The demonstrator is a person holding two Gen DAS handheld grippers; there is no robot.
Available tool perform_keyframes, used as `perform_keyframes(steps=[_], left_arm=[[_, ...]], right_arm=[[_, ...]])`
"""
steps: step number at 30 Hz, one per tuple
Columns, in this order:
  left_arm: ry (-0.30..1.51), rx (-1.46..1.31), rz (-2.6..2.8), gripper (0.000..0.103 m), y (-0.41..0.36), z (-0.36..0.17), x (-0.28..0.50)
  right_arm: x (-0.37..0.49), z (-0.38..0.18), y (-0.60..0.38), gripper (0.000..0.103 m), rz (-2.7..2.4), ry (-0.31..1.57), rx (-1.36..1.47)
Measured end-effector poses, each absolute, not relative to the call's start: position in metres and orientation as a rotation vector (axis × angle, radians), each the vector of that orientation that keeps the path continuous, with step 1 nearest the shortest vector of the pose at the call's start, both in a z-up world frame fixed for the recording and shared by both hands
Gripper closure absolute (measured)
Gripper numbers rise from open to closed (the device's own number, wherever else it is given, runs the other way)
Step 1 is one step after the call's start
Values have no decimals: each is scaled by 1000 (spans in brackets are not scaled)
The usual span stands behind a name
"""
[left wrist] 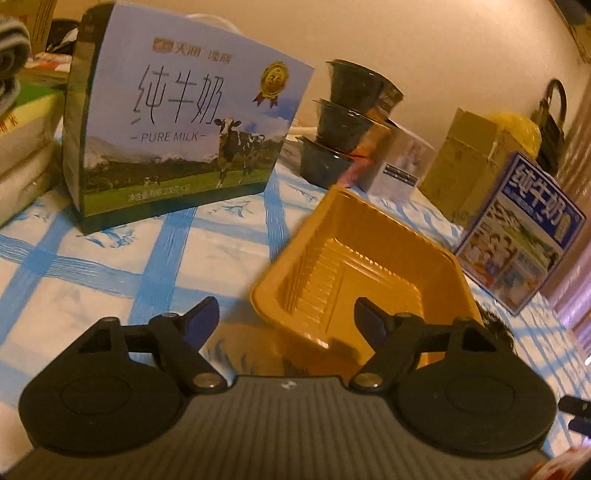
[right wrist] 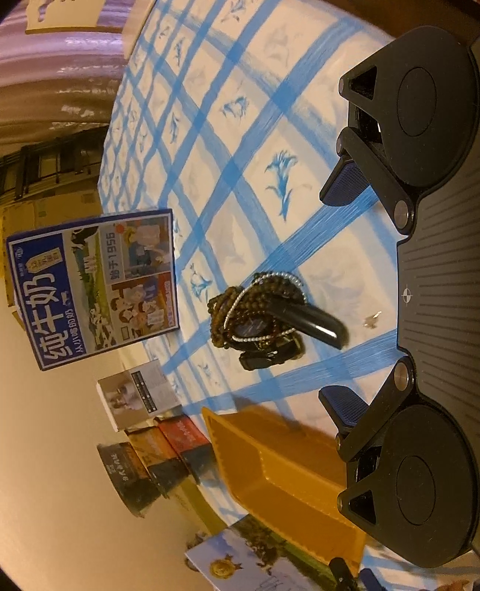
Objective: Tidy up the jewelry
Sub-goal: 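Grasp the orange tray rim with the left tool while the right tool approaches the jewelry pile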
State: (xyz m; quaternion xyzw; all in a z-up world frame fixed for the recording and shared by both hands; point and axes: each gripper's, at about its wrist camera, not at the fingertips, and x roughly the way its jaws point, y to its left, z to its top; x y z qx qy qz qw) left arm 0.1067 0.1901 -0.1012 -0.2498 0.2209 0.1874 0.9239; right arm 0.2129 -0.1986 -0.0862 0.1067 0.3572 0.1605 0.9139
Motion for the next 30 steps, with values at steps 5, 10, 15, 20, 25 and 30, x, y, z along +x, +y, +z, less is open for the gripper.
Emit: perform_keyframes(steps=[5, 10, 15, 20, 25, 30], left_arm=[[461, -490, 375, 46, 193, -112, 131], [471, -463, 366, 63, 192, -121, 146], [470, -438, 347, 78, 191, -122, 154], [459, -291, 291, 93, 177, -114, 165], [434, -179, 211, 101, 159, -107, 172], [386, -40, 125, 101, 145, -95, 172]], right_arm=[[224, -98, -193, 0, 332, 747, 209], [230, -110, -192, 11, 334, 768, 211], [232, -117, -193, 21, 329, 780, 215], [230, -119, -196, 32, 352, 773, 200], [222, -114, -195, 42, 419, 747, 139], [219, -110, -188, 56, 514, 749, 39]])
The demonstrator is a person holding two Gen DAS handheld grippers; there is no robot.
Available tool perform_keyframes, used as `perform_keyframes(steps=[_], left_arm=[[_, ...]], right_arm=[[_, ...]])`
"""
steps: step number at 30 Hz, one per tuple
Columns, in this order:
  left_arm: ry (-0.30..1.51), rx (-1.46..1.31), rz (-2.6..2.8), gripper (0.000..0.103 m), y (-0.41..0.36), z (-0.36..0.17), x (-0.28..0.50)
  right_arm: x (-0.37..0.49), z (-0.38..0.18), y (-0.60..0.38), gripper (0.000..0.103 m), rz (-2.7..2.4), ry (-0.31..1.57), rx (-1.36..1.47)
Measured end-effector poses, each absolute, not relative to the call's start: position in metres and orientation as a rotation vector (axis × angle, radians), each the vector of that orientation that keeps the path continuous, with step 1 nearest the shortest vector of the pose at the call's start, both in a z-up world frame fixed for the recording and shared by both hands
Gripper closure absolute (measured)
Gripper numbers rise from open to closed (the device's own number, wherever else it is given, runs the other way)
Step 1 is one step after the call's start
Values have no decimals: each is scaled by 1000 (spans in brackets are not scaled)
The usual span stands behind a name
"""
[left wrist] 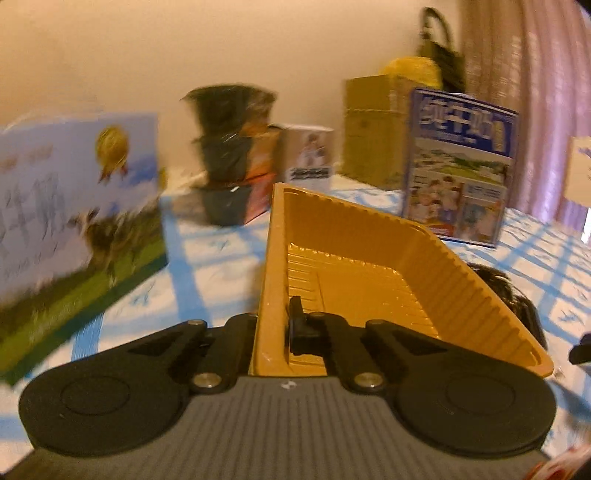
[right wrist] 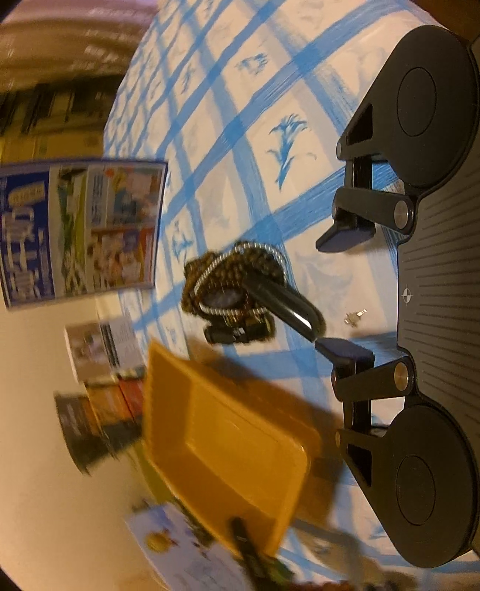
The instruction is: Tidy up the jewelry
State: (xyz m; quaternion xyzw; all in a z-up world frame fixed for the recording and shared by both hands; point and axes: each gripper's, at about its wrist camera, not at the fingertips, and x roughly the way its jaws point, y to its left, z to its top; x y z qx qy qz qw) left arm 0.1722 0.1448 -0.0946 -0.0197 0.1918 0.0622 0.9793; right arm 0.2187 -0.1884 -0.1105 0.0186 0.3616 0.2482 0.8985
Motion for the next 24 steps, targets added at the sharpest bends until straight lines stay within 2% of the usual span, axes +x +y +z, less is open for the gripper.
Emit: perform_keyframes(steps=[4, 9, 13, 16, 24], left_arm=[[382, 12, 77, 101, 142, -92, 178], [387, 44, 52, 100, 144, -92, 186], [394, 40, 55, 100, 146, -92, 187], [400, 33, 63, 100, 146, -93, 187], [408, 24, 66, 100, 147, -93, 188]], right_arm=[[216, -114, -182, 62, 562, 754, -17], [217, -122, -173, 79, 584, 767, -64], [220, -126, -167, 83, 582, 782, -104], [221, -129, -164, 94, 591, 793, -123], [230, -114, -160, 94, 612, 771, -107]])
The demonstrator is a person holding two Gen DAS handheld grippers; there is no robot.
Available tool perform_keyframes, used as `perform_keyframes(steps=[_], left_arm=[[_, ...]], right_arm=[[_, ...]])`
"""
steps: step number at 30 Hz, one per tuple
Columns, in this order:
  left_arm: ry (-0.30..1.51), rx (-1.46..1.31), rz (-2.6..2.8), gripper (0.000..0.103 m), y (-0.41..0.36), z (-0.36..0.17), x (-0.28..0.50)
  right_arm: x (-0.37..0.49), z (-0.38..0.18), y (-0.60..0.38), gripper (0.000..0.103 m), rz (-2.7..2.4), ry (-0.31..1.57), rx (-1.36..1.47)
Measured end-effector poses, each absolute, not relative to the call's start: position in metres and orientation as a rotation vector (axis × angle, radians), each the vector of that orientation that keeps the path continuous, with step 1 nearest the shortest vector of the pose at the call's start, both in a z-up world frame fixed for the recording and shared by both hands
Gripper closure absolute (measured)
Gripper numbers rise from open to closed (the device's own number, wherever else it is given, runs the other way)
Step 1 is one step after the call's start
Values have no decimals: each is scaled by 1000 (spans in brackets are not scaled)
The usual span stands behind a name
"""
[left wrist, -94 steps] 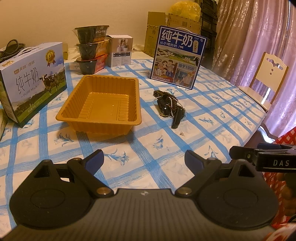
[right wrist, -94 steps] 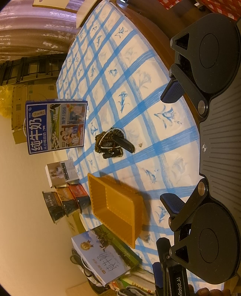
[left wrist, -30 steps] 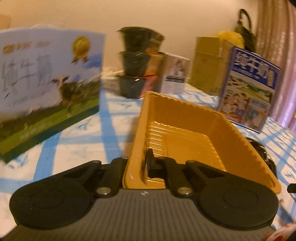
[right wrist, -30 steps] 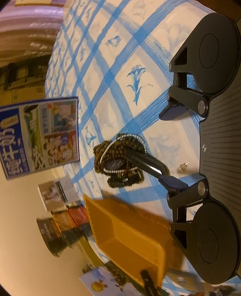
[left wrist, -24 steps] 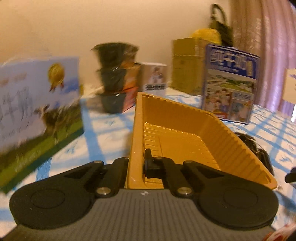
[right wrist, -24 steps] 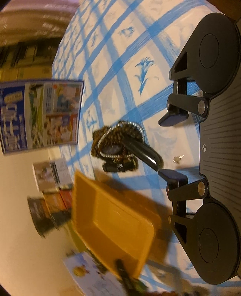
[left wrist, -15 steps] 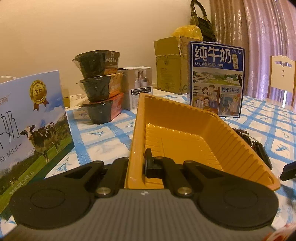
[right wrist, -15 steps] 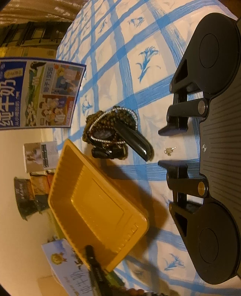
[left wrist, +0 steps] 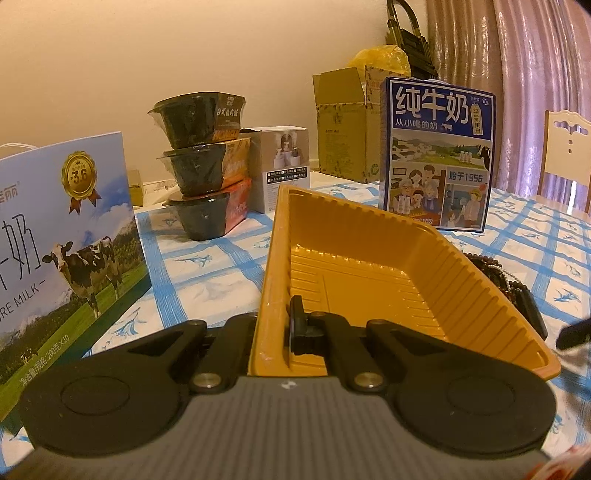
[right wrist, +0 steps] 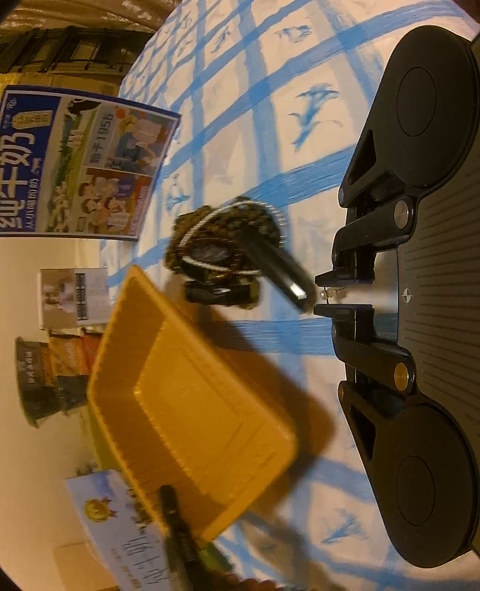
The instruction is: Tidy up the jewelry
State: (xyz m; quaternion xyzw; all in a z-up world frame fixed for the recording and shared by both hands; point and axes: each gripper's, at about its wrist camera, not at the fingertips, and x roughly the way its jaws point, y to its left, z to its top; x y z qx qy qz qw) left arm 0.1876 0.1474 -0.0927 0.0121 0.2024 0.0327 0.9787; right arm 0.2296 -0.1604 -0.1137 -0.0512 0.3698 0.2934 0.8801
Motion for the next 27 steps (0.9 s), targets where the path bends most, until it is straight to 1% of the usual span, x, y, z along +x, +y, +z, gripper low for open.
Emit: perform_keyframes(steps=[8, 16, 17, 19, 21, 23, 25, 27], left_arm=[[414, 28, 69, 100, 147, -91, 189], [419, 41, 62, 100, 147, -90, 192], [419, 41, 61, 100, 147, -90, 192], [421, 41, 61, 100, 147, -90, 192], [422, 42, 59, 100, 147, -90, 193], [421, 43, 59, 100, 147, -90, 193], [421, 41, 59, 100, 147, -90, 193], [421, 42, 59, 100, 147, -90, 193]], right_arm=[[252, -79, -125, 94, 771, 708, -32], [256, -82, -80, 94, 850, 715, -32], [256, -83, -77, 92, 845, 713, -33], [255, -85, -74, 85, 836, 721, -28], [254, -85, -78, 69, 831, 721, 9], [249, -82, -88, 65, 802, 706, 28], [244, -79, -102, 64, 767, 685, 36], [240, -80, -120, 64, 716, 703, 44]])
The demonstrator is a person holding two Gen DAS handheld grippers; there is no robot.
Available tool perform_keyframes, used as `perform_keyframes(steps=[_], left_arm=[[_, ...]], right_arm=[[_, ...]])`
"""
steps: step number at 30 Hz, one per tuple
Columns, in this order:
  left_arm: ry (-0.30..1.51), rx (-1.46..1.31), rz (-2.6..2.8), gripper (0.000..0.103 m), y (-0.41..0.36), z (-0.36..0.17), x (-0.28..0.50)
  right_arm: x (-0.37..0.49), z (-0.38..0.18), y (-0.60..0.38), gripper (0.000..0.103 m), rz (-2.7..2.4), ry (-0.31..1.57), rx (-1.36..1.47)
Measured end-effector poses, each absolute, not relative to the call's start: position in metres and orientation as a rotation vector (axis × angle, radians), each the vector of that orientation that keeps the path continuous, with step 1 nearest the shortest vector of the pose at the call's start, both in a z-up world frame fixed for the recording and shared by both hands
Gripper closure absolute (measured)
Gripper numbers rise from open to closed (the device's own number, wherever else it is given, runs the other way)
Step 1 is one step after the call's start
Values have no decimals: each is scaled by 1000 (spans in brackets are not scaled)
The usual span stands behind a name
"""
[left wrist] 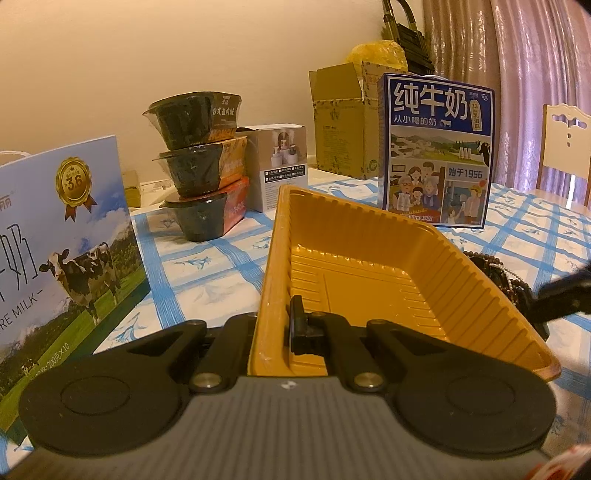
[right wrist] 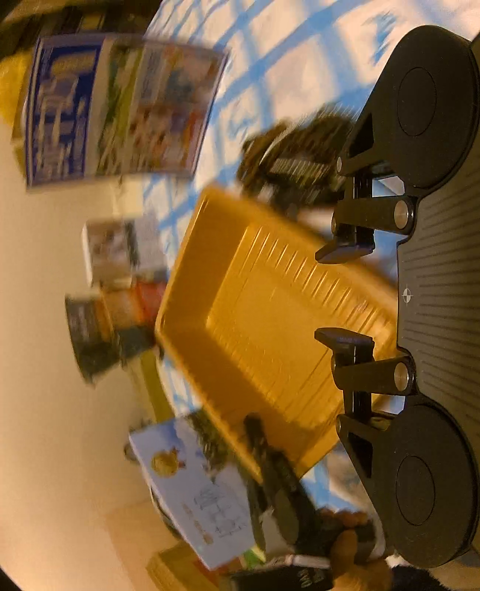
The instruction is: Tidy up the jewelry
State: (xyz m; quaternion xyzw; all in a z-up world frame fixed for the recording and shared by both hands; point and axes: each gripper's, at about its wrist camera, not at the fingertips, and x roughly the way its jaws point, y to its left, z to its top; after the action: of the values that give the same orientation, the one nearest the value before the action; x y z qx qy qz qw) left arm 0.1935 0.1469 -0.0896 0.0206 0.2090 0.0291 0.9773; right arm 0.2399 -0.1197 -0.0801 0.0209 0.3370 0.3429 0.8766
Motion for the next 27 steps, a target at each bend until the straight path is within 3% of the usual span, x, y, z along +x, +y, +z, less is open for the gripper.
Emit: perform_keyframes(steps=[10, 27], left_arm=[[418, 61, 64, 100, 148, -87, 196], [431, 60, 103, 100, 166, -81, 208]], right_arm=[[240, -103, -193, 64, 485, 806, 102], [290, -121, -164, 64, 417, 879, 168]])
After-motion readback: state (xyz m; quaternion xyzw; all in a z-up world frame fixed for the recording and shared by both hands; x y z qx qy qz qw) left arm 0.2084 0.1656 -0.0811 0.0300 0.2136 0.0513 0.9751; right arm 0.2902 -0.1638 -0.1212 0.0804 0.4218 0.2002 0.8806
